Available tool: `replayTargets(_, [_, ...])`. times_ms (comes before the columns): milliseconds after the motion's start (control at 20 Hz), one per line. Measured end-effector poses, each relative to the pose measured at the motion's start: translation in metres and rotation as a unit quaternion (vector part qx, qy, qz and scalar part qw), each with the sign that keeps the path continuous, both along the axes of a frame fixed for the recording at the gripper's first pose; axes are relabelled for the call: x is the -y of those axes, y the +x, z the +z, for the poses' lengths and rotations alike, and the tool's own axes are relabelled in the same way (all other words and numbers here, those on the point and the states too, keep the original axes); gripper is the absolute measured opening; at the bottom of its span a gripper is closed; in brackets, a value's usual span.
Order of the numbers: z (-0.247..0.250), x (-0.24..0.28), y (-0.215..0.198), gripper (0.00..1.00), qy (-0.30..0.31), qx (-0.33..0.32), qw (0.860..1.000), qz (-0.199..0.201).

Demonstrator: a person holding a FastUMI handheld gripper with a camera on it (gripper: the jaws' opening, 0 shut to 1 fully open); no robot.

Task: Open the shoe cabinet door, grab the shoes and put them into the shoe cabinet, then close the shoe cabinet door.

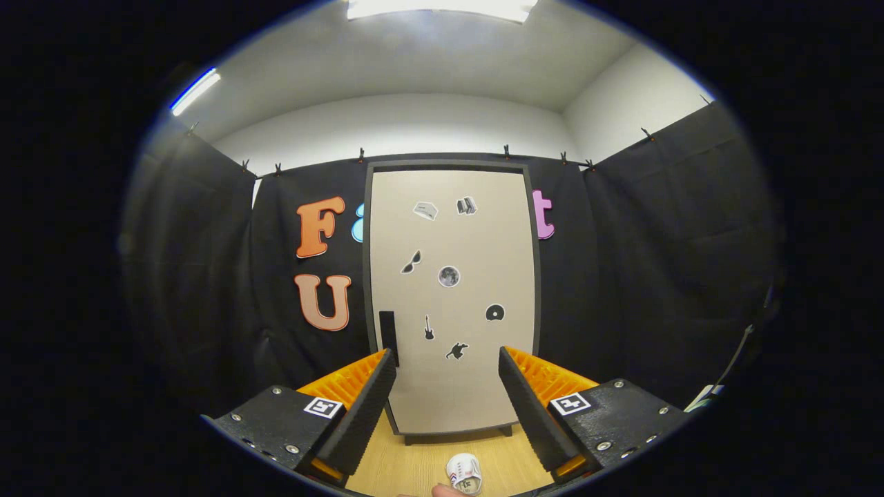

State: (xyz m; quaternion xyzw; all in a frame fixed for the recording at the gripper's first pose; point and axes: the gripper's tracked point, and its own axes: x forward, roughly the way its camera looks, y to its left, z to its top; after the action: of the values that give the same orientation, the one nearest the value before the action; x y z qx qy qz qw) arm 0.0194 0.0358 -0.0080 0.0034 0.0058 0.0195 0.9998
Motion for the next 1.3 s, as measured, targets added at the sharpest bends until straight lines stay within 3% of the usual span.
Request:
replayTargets(700, [-0.005,-0.048,0.05,0.94,-0.02,0.007,1.0,-0.002])
replayTargets(1300, [-0.042,-0.09,0.157,0.94,-0.046,0.001,0.998,0.035])
